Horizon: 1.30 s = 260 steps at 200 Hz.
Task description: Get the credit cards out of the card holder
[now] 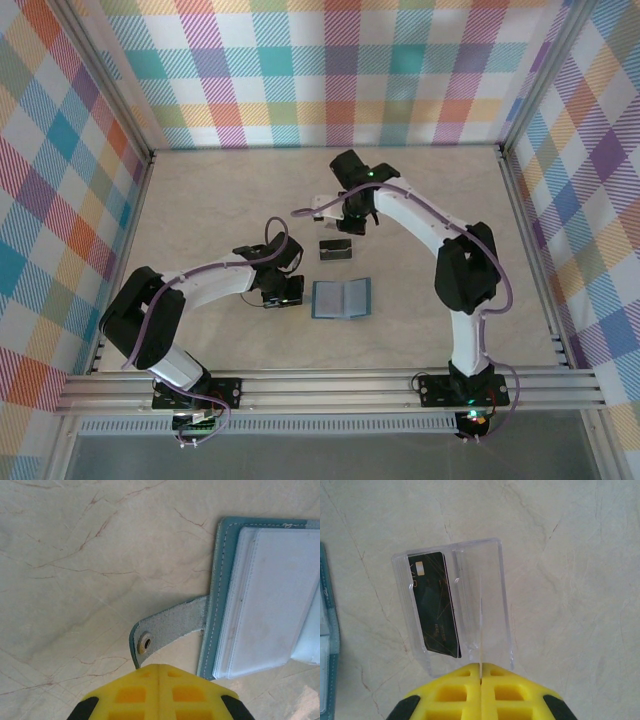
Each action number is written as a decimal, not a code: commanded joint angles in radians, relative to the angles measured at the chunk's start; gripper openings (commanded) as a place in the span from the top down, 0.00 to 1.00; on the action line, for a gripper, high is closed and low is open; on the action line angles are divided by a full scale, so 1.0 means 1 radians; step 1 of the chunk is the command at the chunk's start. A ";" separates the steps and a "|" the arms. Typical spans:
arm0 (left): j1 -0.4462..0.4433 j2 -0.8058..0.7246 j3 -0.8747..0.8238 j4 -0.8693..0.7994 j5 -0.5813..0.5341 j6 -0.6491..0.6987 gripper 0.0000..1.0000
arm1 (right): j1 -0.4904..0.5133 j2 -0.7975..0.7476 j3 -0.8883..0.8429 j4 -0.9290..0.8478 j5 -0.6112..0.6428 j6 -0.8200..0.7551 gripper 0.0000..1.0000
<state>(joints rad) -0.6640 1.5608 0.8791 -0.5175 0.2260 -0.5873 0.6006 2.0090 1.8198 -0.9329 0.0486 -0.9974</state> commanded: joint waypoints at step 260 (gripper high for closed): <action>0.004 -0.045 0.006 -0.041 -0.017 -0.017 1.00 | 0.000 0.140 0.120 0.020 0.033 -0.060 0.71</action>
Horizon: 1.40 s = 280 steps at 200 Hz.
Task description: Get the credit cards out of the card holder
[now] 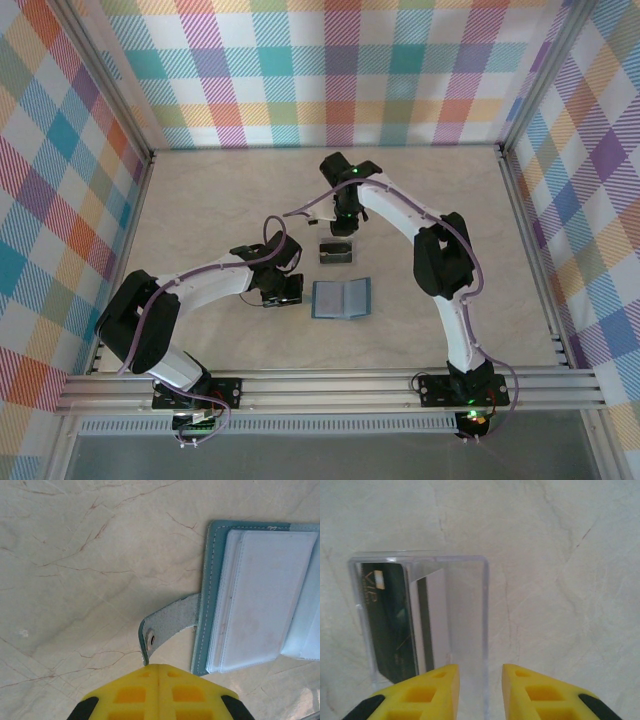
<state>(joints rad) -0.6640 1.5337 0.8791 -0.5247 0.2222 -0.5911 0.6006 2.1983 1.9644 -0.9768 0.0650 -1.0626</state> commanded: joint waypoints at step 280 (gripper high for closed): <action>0.004 -0.028 0.002 -0.034 -0.017 -0.013 1.00 | 0.010 -0.065 -0.122 0.158 0.051 0.042 0.53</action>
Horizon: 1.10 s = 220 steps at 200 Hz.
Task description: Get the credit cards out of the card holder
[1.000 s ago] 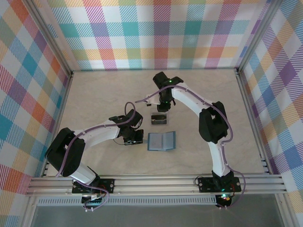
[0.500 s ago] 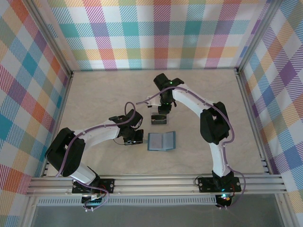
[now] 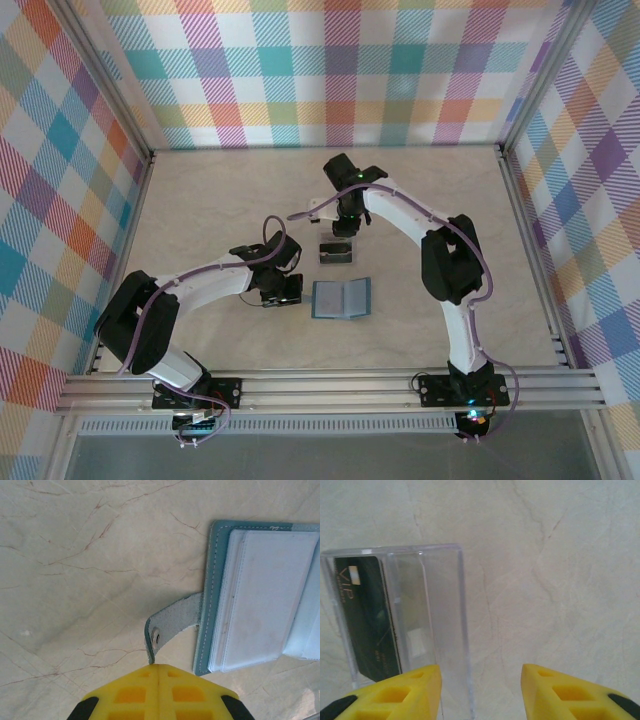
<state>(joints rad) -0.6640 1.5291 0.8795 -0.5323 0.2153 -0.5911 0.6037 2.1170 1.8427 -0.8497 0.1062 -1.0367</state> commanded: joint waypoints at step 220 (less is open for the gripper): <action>0.004 -0.017 0.022 -0.020 0.005 -0.003 1.00 | 0.045 -0.022 -0.039 0.123 0.034 0.073 0.51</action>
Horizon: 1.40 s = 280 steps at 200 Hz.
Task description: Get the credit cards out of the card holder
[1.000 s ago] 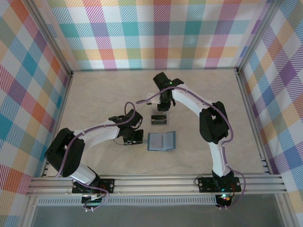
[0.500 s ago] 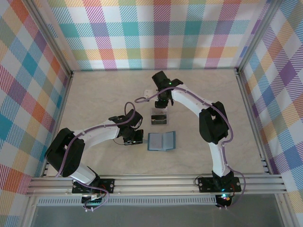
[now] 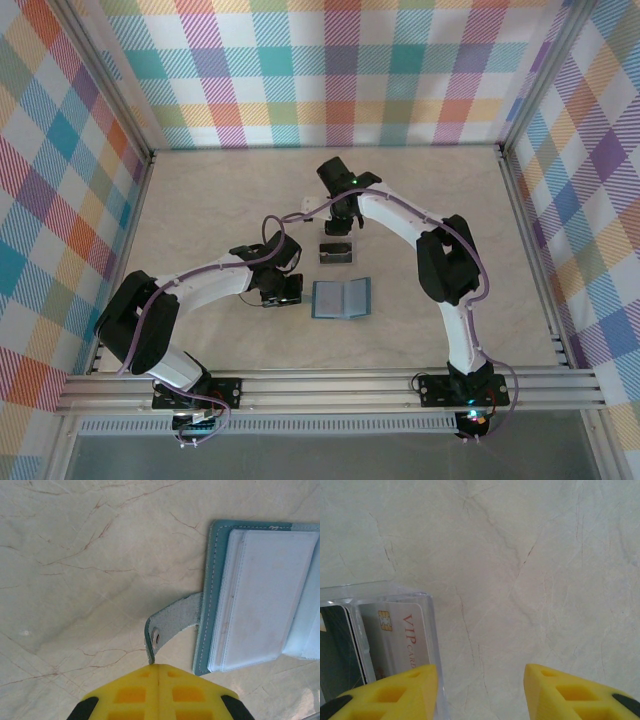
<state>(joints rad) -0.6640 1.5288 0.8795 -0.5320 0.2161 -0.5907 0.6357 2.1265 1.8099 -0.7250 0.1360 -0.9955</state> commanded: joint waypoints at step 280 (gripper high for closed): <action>0.007 0.218 0.110 0.017 0.028 0.103 1.00 | 0.093 -0.417 -0.719 0.360 -0.557 1.734 0.69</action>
<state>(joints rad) -0.6640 1.7351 1.0164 -0.5182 0.2375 -0.5030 0.7074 1.6932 1.1000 -0.4145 -0.3485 0.6651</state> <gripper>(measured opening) 0.050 0.325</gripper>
